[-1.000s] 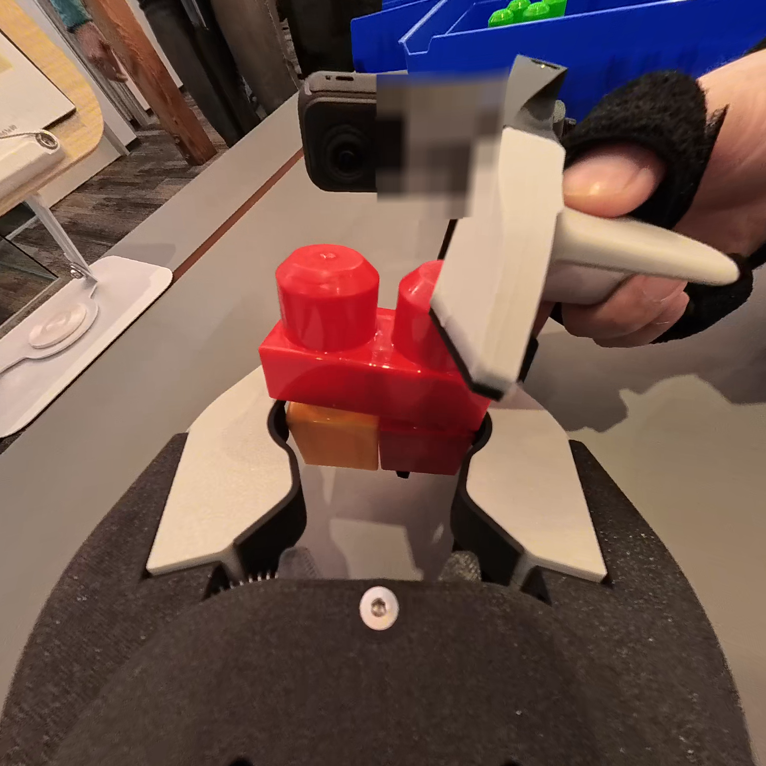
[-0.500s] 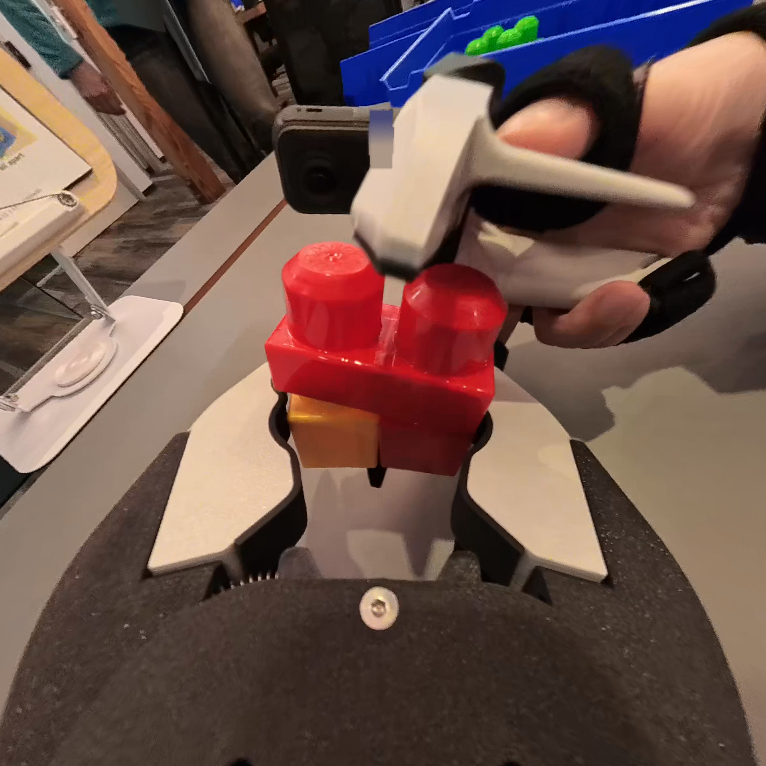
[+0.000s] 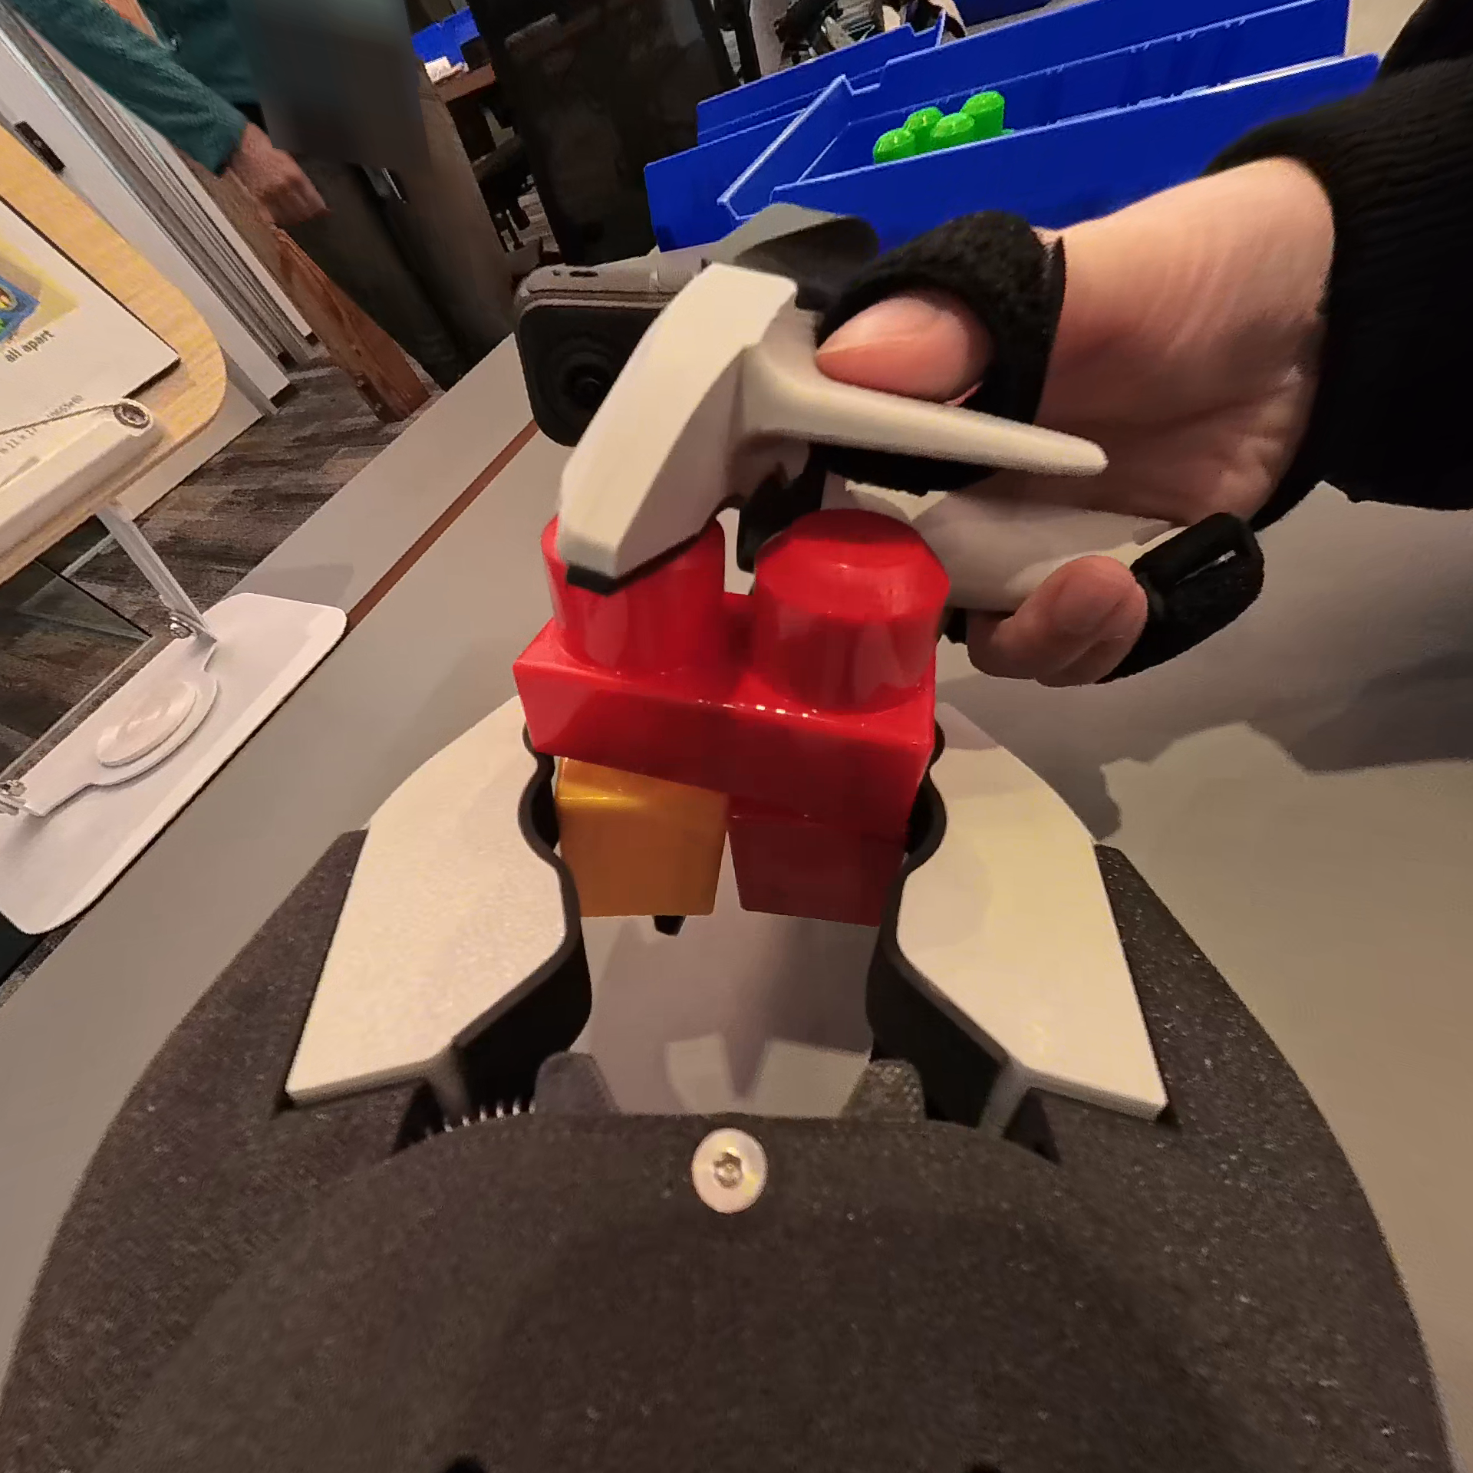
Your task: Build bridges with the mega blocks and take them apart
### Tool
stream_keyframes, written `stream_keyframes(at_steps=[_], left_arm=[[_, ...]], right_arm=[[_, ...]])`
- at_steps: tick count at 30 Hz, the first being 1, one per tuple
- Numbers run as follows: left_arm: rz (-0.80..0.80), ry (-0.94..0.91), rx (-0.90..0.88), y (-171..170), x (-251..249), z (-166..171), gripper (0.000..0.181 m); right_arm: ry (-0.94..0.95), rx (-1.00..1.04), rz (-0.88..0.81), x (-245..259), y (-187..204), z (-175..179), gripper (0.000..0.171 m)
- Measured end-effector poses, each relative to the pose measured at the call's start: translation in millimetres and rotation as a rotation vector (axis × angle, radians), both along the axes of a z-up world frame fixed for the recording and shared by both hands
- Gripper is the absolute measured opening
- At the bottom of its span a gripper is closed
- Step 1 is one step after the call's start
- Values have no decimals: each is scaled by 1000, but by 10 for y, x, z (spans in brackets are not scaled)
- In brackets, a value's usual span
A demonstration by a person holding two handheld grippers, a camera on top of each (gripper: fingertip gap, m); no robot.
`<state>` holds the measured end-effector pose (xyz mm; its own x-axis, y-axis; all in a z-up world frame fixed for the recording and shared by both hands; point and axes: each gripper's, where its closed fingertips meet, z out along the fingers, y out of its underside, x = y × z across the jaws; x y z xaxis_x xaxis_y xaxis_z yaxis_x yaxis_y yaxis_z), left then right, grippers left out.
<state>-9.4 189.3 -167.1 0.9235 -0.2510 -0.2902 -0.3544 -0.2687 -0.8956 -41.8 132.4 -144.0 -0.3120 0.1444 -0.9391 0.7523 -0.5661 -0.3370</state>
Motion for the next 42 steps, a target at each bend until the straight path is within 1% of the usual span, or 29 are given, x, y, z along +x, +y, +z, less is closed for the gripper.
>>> stream_keyframes(at_steps=[4,6,8,9,12,16,19,27,33,39,42], left_arm=[[-12,-21,29,-16,29,70,87],[-27,-43,43,-29,54,110,85],[-29,-47,52,-35,50,131,85],[-34,-47,58,-37,57,141,84],[-34,-53,34,-24,49,83,84],[-28,-14,31,-12,41,30,84],[-15,13,64,-9,33,57,84],[-8,1,97,-16,14,102,83],[3,17,97,-15,-14,87,81],[17,62,86,0,-35,25,89],[-4,58,99,-13,-19,45,88]], right_arm=[[36,-52,14,14,-5,62,113],[59,-50,6,8,3,80,116],[71,-57,7,18,7,106,115],[69,-57,4,20,13,104,112],[46,-50,-11,13,47,47,109],[33,-65,-6,31,63,1,107],[37,-104,-1,47,51,33,106],[43,-240,-24,57,79,92,103],[64,-246,-29,69,102,130,102],[67,-196,6,101,38,154,102],[62,-191,22,121,23,165,102]])
